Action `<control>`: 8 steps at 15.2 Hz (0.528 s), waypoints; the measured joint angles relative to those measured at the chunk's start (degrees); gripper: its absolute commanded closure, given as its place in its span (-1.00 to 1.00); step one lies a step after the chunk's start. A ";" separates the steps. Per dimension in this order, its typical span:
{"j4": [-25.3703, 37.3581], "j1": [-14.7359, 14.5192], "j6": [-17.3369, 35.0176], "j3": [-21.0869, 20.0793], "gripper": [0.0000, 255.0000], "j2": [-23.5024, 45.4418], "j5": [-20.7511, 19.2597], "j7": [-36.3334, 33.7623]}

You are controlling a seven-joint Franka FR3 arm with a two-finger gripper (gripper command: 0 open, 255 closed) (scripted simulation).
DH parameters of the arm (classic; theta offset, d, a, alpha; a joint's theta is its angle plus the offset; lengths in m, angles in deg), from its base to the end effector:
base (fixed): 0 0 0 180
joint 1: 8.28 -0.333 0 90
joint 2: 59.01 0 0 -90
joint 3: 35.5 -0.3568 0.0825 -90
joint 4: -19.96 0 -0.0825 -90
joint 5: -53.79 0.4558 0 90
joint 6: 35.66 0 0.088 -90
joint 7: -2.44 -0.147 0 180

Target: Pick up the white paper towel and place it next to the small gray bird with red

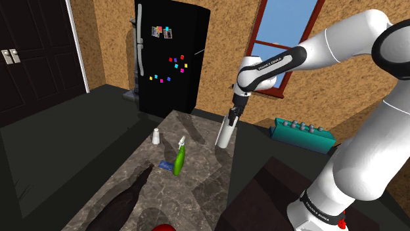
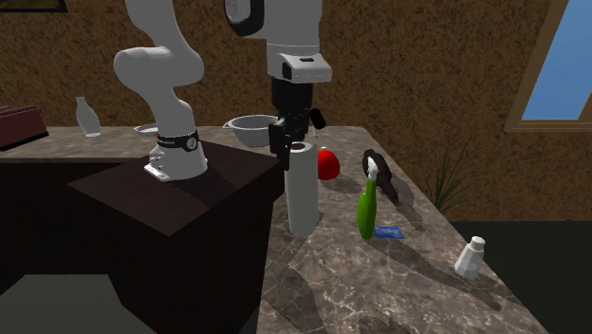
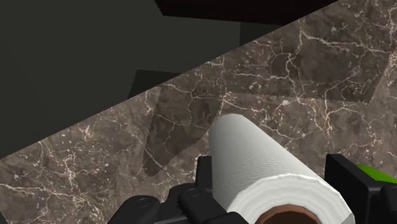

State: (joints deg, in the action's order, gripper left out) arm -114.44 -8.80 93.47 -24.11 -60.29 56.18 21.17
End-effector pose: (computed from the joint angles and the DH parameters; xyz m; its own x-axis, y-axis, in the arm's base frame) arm 0.5320 -0.0994 0.2873 0.9923 0.1111 -0.0556 0.1080 -0.9926 -0.0556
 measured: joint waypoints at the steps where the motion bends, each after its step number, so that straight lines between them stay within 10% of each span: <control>1: 0.46 -0.04 -0.73 -0.05 1.00 -0.29 -0.09 -0.17; 8: 2.79 0.07 -6.32 -0.05 1.00 -3.63 -1.02 -0.83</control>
State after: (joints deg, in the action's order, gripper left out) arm -111.65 -8.73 87.15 -24.16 -63.92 55.15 20.33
